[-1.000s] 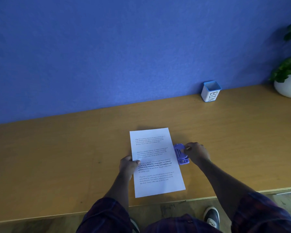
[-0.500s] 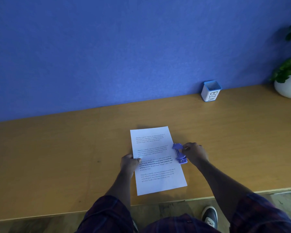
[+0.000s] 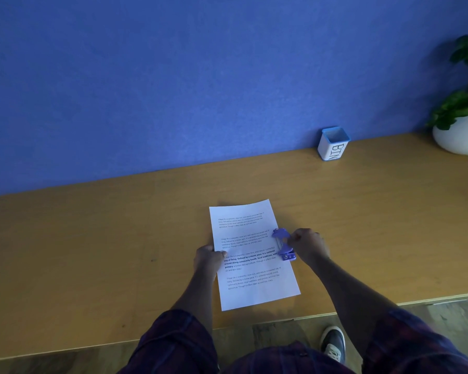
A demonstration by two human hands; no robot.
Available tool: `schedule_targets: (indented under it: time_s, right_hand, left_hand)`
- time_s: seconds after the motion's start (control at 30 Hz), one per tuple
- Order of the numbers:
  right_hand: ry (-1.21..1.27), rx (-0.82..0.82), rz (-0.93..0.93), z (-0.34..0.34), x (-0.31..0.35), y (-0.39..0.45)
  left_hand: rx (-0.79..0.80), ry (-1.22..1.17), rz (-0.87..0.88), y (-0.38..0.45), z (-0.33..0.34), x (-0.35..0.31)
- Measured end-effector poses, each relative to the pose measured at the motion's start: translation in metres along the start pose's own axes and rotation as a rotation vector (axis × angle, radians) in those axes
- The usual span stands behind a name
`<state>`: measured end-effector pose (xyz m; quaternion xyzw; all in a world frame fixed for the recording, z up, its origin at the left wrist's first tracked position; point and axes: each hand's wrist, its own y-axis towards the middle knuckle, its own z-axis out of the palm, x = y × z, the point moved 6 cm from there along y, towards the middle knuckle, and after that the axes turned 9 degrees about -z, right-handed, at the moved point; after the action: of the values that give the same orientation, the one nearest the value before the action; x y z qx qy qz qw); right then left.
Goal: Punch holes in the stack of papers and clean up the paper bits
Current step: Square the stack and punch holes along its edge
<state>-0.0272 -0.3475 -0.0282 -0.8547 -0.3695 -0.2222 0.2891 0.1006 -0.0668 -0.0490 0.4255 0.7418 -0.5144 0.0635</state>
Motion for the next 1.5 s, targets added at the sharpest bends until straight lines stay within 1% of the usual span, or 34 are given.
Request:
schedule_targets:
  time_s: [0.2,0.33,0.43,0.5,0.6,0.73,1.17,1.23,1.4,1.5]
  right_hand:
    - [-0.009,0.002,0.009,0.001,-0.001,-0.002]
    - [-0.075,0.034,-0.006,-0.001,0.002,-0.003]
    - [-0.124,0.085,-0.009,-0.002,0.006,-0.002]
    - [-0.113,0.132,0.018,-0.002,0.006,0.000]
    - [-0.074,0.202,0.040,-0.001,0.006,0.003]
    - [-0.106,0.260,0.060,-0.001,0.007,0.005]
    - [-0.384,0.360,0.182,-0.009,0.008,0.018]
    - [-0.444,0.364,0.183,-0.011,0.014,0.022]
    - [-0.623,0.336,0.100,-0.011,0.032,0.028]
    - [-0.706,0.336,0.092,-0.015,0.041,0.023]
  left_hand:
    - [-0.015,0.056,0.015,0.004,-0.001,-0.003]
    - [-0.039,0.129,0.041,0.005,-0.001,-0.006]
    - [-0.057,0.184,0.067,0.005,-0.001,-0.010]
    - [-0.062,0.212,0.070,0.004,-0.002,-0.013]
    - [-0.041,0.243,0.062,0.000,-0.002,-0.017]
    - [-0.026,0.258,0.053,0.000,0.000,-0.017]
    - [-0.036,0.280,0.054,0.004,-0.001,-0.019]
    - [-0.044,0.287,0.053,0.005,-0.001,-0.019]
    - [-0.037,0.284,0.047,0.009,0.000,-0.017]
    - [-0.038,0.275,0.051,0.009,0.001,-0.016]
